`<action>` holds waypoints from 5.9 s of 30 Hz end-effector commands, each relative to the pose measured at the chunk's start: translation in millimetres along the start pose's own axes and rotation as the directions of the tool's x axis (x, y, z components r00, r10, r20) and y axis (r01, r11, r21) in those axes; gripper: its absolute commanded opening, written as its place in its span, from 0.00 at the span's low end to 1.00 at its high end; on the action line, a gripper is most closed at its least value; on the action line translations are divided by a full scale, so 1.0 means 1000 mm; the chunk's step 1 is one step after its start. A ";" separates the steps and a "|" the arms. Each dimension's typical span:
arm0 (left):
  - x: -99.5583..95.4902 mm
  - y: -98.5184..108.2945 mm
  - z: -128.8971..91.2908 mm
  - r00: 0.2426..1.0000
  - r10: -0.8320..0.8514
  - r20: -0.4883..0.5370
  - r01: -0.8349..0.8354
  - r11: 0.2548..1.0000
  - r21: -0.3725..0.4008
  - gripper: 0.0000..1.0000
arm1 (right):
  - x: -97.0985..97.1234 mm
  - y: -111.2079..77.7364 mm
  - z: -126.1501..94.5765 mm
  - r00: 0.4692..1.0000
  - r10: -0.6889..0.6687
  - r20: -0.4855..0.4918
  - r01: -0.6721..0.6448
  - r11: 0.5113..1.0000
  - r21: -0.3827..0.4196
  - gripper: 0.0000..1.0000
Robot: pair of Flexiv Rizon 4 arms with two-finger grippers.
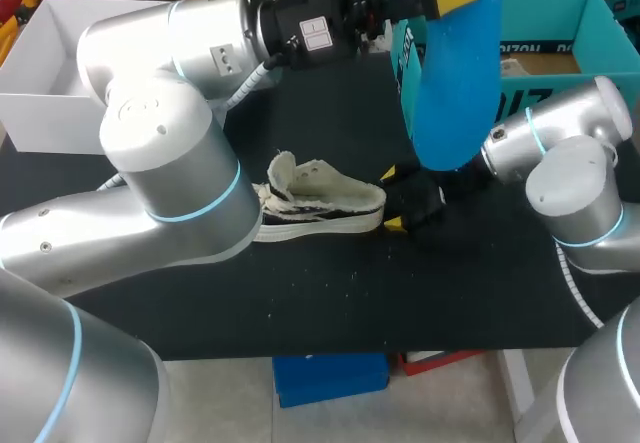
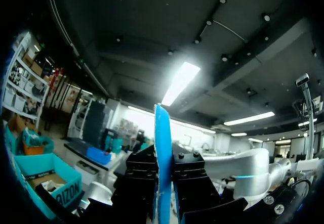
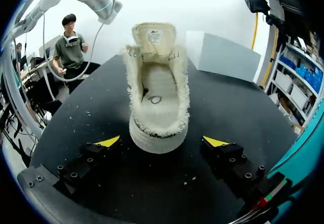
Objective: Take the shoe out of the shoebox, open the shoe tongue, remove and reinsert the insole, then place the shoe into the shoebox
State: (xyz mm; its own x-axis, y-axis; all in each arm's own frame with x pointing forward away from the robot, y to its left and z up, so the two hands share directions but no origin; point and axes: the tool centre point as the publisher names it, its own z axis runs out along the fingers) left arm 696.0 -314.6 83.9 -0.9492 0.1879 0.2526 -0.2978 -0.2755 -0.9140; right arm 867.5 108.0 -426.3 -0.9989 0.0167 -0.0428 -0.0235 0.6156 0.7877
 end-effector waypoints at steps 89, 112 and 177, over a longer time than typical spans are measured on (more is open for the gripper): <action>0.001 0.001 0.002 1.000 0.001 0.007 -0.001 1.000 0.001 0.00 | -0.001 0.052 -0.007 0.989 -0.072 -0.128 0.114 0.924 0.365 1.00; 0.001 0.001 0.002 1.000 0.001 0.007 -0.001 1.000 0.001 0.00 | -0.001 0.022 0.005 0.999 -0.029 -0.036 0.030 0.999 0.027 1.00; 0.001 0.001 0.002 1.000 0.001 0.007 -0.001 1.000 0.001 0.00 | -0.023 0.100 0.058 0.973 -0.154 -0.174 0.232 0.655 0.719 0.80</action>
State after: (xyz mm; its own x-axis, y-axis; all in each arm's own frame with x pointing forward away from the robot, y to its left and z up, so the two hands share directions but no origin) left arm 695.2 -314.3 83.6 -0.9493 0.1859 0.2535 -0.2981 -0.2764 -0.9136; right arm 883.1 201.9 -375.4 -0.9740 -0.2130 -0.0768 -0.2242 0.9549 0.1949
